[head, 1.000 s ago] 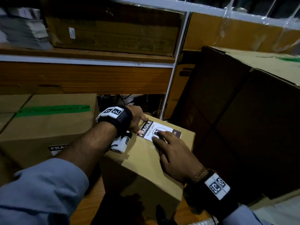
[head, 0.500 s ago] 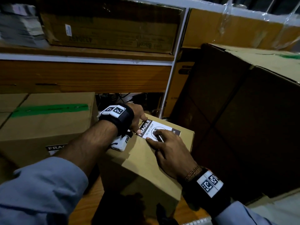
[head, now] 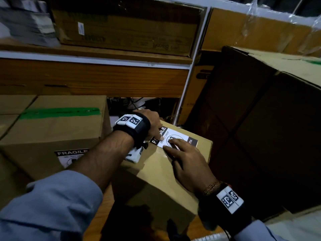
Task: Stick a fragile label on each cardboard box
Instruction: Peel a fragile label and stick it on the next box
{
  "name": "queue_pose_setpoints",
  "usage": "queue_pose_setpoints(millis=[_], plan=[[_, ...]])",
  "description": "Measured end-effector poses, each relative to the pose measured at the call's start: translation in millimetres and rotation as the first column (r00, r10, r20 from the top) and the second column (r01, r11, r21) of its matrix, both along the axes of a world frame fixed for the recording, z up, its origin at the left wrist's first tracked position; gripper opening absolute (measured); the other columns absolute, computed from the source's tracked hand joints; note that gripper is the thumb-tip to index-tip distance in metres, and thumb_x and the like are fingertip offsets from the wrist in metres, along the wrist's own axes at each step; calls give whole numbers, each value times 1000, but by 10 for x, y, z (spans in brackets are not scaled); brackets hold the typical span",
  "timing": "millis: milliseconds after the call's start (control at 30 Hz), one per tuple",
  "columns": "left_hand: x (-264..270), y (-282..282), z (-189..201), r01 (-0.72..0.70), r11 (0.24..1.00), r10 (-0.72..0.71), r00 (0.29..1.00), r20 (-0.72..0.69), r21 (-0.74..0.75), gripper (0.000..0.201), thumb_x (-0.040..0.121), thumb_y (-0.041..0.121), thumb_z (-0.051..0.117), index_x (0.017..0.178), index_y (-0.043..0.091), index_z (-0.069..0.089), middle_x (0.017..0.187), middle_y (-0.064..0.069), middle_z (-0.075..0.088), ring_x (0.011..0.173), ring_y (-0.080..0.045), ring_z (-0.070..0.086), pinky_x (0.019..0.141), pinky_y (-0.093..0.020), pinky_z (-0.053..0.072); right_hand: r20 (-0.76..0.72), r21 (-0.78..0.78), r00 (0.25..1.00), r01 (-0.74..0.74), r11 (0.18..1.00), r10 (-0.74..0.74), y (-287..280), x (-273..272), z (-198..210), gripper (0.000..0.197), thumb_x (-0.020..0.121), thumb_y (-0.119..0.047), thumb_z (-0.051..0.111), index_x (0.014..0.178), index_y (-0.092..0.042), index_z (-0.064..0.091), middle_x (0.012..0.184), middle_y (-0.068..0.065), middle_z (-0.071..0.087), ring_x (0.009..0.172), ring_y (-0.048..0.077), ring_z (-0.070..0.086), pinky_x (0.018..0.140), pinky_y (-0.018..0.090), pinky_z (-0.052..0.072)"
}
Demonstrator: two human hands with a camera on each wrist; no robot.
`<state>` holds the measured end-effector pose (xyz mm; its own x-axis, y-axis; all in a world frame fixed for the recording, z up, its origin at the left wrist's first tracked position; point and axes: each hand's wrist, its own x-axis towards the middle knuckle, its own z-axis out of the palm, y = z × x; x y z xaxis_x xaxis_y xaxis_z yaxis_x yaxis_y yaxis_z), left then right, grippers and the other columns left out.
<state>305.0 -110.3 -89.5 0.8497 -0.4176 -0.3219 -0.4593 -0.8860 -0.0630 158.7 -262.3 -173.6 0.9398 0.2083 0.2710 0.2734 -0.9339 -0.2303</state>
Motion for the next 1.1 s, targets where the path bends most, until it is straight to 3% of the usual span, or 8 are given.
queue_pose_setpoints(millis=[200,433,567,700,800,900,967,1100], plan=[[-103,57,43,21,1000,-21,1000,2,23,82,78,79,65,149,40,50,145,2,57,128,-27,56,99,-44,48,91,67,988,117,991,-123,19,-72,-51,34,92,-25,61,123,-31,75,131,-2,65,120,20,57,98,43,50],[-148,-18,27,3,997,-2,1000,-12,79,96,69,83,70,147,29,53,133,1,62,122,-26,58,102,-47,43,131,200,926,324,925,-353,-7,-114,-118,25,89,-21,64,107,-23,80,118,-4,68,113,15,59,93,39,55],[-183,-10,44,25,996,-22,999,-41,84,99,72,80,71,151,26,48,141,-3,57,128,-28,55,106,-49,41,114,231,872,443,866,-477,-40,-84,-136,34,91,-23,58,120,-13,73,127,1,64,118,19,57,101,38,52],[-182,54,60,53,998,-50,997,-59,44,96,77,75,71,152,23,46,142,-3,58,128,-27,56,102,-41,44,69,265,881,435,860,-467,-130,-12,-181,47,93,-31,52,132,-8,63,133,6,59,125,24,49,110,42,43],[-152,105,28,16,999,-19,997,-69,-32,98,75,79,69,155,29,44,147,-1,56,131,-26,54,104,-38,45,25,369,903,391,843,-429,-291,11,-200,45,96,-33,63,136,-13,64,139,2,56,131,20,44,114,46,38],[-117,104,-7,10,997,-14,999,-42,-79,87,82,87,48,153,37,45,154,-1,51,135,-29,51,106,-43,45,18,420,925,337,843,-379,-442,-15,-168,42,92,-34,73,132,-23,68,139,-4,56,131,14,43,114,47,40],[-113,78,2,35,997,-35,999,-2,-62,79,86,83,49,153,41,45,154,1,51,136,-29,51,105,-44,44,-23,374,934,339,863,-357,-498,-16,-128,44,92,-41,72,134,-29,66,146,-1,49,141,17,34,118,51,35],[-143,21,31,107,993,-108,994,14,50,77,90,71,58,157,39,36,153,-1,50,136,-29,51,103,-44,44,-152,126,918,386,914,-367,-563,27,-21,70,89,-68,58,149,-35,45,169,3,20,157,22,-7,122,56,7]])
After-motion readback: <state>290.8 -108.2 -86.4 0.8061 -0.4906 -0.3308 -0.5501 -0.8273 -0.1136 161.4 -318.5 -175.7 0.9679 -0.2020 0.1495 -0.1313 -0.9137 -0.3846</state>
